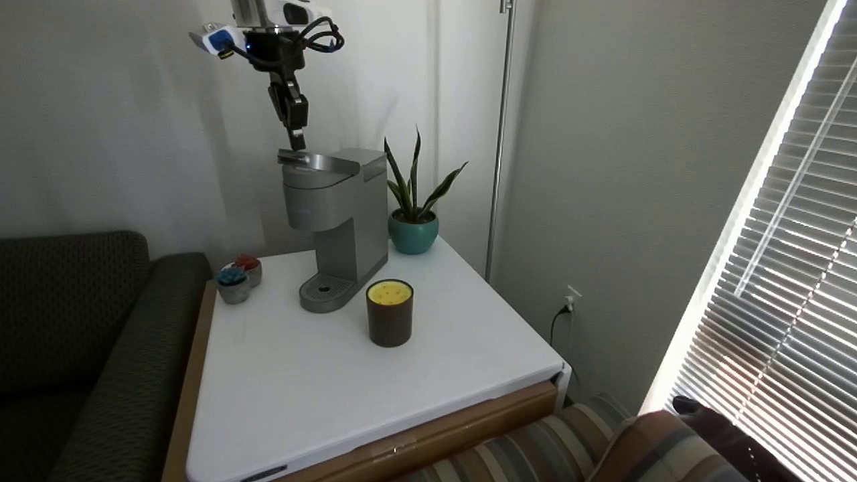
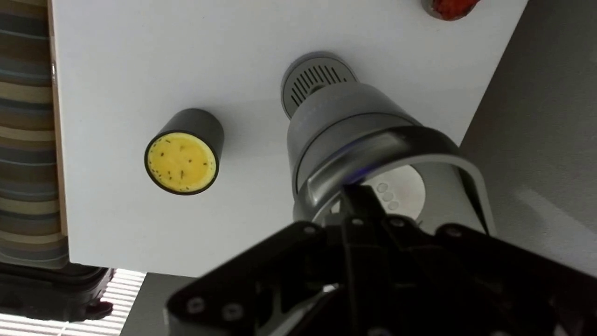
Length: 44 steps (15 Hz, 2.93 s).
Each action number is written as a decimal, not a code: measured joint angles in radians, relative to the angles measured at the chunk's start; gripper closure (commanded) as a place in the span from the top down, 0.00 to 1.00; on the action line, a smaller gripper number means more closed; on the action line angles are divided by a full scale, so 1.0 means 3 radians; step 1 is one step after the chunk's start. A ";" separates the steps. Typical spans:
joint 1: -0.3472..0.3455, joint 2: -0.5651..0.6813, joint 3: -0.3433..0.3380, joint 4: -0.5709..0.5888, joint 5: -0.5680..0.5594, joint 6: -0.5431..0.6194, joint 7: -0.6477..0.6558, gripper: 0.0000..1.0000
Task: Open the grey coffee maker then close it
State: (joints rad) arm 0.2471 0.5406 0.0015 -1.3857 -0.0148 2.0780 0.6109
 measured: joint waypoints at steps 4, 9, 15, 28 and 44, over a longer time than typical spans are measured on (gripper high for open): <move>-0.0011 0.0004 0.0000 0.0002 0.0060 -0.0008 -0.0018 0.00; -0.0012 0.0014 0.0003 -0.0013 0.0108 -0.0038 -0.0018 0.00; -0.0010 0.0024 0.0006 -0.0098 0.0133 -0.0056 0.0005 0.00; -0.0008 0.0061 0.0018 -0.0167 0.0143 -0.0089 0.0023 0.00; -0.0005 0.0043 0.0012 -0.0158 0.0102 0.0037 0.0040 0.00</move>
State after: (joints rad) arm 0.2456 0.5535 0.0052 -1.4331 0.0159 2.0891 0.6230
